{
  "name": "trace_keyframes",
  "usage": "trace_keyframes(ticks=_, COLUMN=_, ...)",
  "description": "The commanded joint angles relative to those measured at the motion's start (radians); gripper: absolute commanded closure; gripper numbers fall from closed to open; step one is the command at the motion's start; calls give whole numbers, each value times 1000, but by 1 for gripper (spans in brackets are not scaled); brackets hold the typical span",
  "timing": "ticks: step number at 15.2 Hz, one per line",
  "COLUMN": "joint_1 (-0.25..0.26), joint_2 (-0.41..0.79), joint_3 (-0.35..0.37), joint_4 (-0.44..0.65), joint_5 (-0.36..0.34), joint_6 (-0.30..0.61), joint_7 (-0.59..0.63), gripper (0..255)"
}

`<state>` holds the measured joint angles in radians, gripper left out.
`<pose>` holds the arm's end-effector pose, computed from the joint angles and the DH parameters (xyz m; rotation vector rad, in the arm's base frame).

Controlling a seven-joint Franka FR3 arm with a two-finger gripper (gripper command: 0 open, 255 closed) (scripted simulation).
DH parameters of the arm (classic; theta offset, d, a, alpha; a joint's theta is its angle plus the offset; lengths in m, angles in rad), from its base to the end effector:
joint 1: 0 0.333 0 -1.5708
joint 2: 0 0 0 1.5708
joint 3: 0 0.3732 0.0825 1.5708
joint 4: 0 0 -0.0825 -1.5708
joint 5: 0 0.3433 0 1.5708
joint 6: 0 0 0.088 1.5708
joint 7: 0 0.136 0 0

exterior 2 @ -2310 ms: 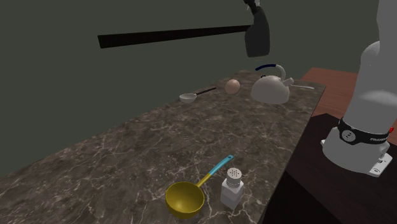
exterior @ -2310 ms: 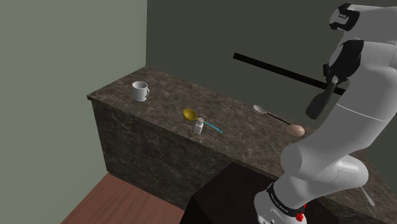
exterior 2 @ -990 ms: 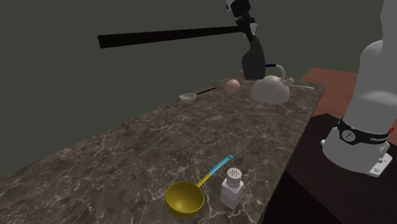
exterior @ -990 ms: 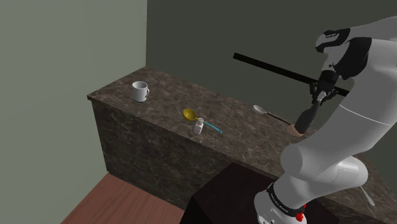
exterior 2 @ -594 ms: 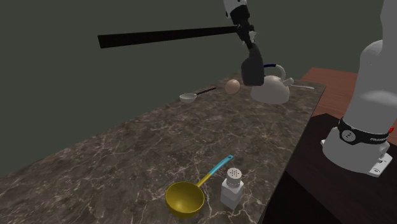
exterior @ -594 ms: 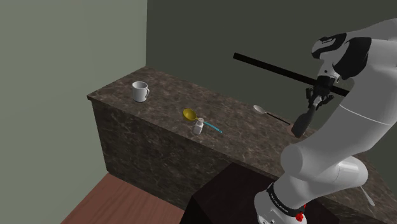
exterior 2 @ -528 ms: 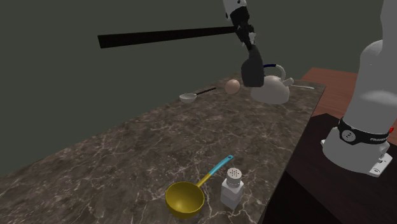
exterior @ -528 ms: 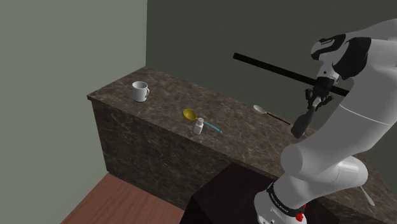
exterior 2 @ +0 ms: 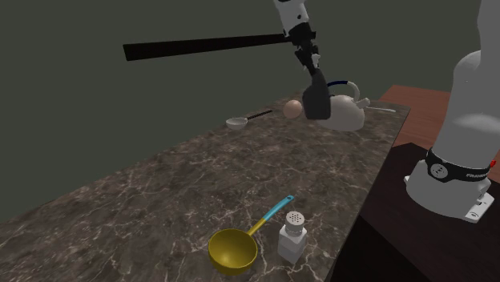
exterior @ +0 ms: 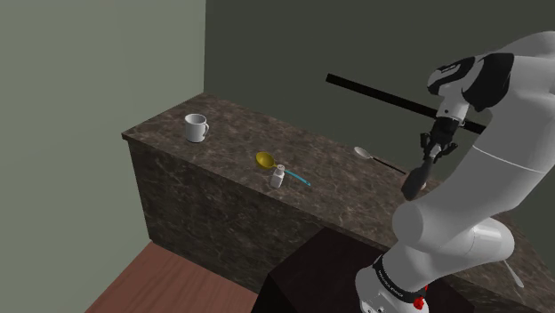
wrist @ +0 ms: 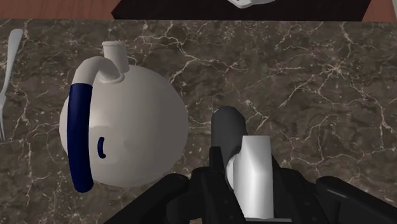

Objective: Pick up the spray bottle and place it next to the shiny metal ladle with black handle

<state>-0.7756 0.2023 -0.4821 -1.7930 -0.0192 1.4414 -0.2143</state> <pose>0.1680 -0.4743 0.4649 -2.4104 1.4085 0.6710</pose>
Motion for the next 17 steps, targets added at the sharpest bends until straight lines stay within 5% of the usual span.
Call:
trace_keyframes(ticks=1, joint_1=0, joint_2=6, joint_3=1, joint_4=-20, joint_5=3, joint_6=27, joint_7=0, gripper=255)
trace_keyframes(ticks=17, joint_1=-11, joint_2=95, joint_3=11, joint_4=-132, joint_5=40, joint_6=219, joint_7=-12, gripper=255)
